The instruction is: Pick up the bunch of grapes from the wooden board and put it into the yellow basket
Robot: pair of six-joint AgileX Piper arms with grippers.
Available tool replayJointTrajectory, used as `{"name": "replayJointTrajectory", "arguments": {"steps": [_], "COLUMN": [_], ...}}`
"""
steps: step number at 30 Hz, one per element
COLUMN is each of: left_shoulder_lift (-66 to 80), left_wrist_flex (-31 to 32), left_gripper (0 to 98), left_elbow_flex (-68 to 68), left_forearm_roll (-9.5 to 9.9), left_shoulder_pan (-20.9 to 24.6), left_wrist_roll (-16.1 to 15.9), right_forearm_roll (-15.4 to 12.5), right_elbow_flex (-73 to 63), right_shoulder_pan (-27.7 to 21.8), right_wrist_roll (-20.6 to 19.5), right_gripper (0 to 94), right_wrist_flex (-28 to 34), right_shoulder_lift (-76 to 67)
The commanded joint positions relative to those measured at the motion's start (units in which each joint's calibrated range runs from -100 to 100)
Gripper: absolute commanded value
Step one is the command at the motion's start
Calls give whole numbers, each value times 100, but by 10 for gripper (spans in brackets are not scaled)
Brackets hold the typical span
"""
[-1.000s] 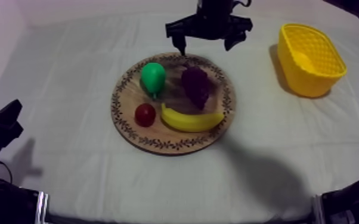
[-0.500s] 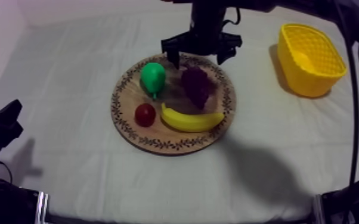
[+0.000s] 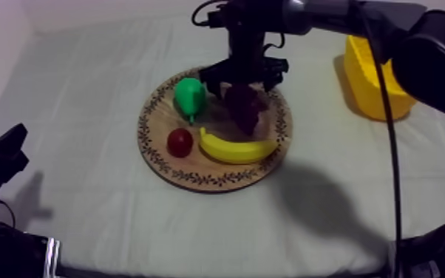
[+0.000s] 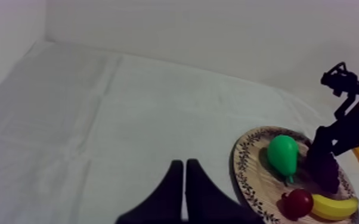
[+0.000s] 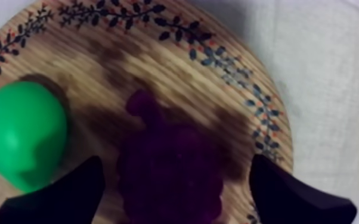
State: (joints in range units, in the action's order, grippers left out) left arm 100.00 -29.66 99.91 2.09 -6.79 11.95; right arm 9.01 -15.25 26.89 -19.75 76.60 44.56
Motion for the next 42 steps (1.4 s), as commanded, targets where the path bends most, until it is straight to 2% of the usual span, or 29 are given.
{"name": "replayJointTrajectory", "arguments": {"steps": [1,5,11,15,30,42], "left_shoulder_lift": [0,0,0,0,0,0], "left_wrist_flex": [0,0,0,0,0,0], "left_gripper": [1,1,1,1,1,1], "left_elbow_flex": [-2,-2,-2,-2,-2,-2], "left_forearm_roll": [-1,-1,-1,-1,-1,-1], "left_shoulder_pan": [2,2,2,2,2,2], "left_wrist_roll": [-1,-1,-1,-1,-1,-1], "right_forearm_roll": [-4,-14,-8,16,256,525], "right_elbow_flex": [-30,-52,-59,-45,397,820], "right_shoulder_pan": [-2,16,35,33,-61,-568], "right_wrist_roll": [6,21,29,20,259,588], "right_gripper": [697,639,401,308,278,271], "right_wrist_flex": [-17,-100,-158,-149,246,386], "right_shoulder_lift": [124,299,380,296,-1069,-2328]}}
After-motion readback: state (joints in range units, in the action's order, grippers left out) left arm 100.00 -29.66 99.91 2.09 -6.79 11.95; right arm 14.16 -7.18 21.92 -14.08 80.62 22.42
